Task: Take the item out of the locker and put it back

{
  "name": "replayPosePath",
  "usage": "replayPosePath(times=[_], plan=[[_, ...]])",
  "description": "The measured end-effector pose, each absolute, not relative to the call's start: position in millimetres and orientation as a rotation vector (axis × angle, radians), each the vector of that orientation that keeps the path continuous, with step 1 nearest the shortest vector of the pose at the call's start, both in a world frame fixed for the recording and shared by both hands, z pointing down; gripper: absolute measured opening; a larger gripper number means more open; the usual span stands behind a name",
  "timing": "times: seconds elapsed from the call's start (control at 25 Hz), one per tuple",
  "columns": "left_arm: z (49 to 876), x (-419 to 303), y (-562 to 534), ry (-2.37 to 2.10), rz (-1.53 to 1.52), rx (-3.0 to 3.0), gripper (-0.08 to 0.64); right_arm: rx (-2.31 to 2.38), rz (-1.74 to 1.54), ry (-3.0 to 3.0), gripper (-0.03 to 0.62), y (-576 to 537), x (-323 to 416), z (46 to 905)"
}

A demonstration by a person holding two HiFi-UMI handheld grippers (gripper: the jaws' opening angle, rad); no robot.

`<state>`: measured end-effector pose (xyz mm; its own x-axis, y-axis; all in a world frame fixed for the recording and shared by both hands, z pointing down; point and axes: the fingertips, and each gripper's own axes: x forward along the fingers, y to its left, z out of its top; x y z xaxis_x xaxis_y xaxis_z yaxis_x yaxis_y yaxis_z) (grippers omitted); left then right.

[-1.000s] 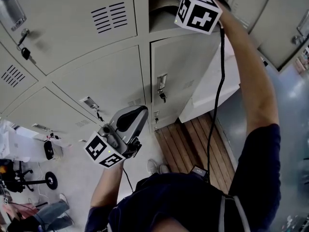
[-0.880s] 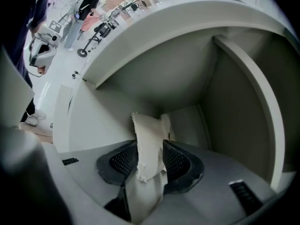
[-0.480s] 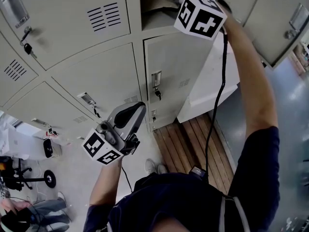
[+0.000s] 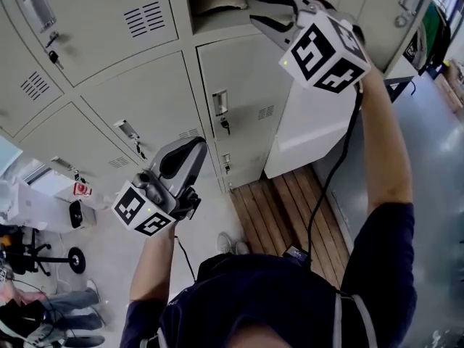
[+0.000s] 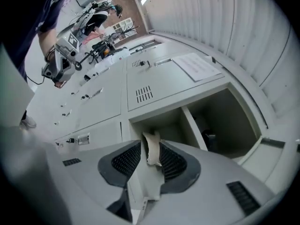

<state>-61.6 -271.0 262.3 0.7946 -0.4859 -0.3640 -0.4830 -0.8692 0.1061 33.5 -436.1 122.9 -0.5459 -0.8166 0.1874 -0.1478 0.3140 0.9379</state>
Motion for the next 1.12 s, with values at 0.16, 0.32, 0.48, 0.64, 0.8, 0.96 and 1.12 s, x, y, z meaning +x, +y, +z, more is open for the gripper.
replayPosePath(times=[0.16,0.32,0.48,0.64,0.8,0.96,1.12], plan=[[256,-55,-255,-0.814,-0.581,2.999,0.003,0.918,-1.3,-1.953,0.101,-392,55,117],[252,-58,-242,-0.83,-0.562,3.011,0.003,0.98,-1.346,-2.006,0.066,-351,67,112],[248,-65,-225,-0.836,-0.545,3.042,0.003,1.028,-1.375,-2.017,0.05,-311,68,109],[244,-80,-200,-0.826,-0.53,3.071,0.003,1.093,-1.373,-2.081,0.032,-273,58,113],[245,-104,-167,-0.813,-0.519,3.087,0.003,1.17,-1.331,-2.144,0.023,-231,41,123],[246,-125,-131,-0.784,-0.514,3.096,0.003,1.23,-1.258,-2.216,0.021,-186,25,140],[246,-136,-98,-0.759,-0.516,3.11,0.003,1.306,-1.174,-2.334,0.015,-143,13,148]])
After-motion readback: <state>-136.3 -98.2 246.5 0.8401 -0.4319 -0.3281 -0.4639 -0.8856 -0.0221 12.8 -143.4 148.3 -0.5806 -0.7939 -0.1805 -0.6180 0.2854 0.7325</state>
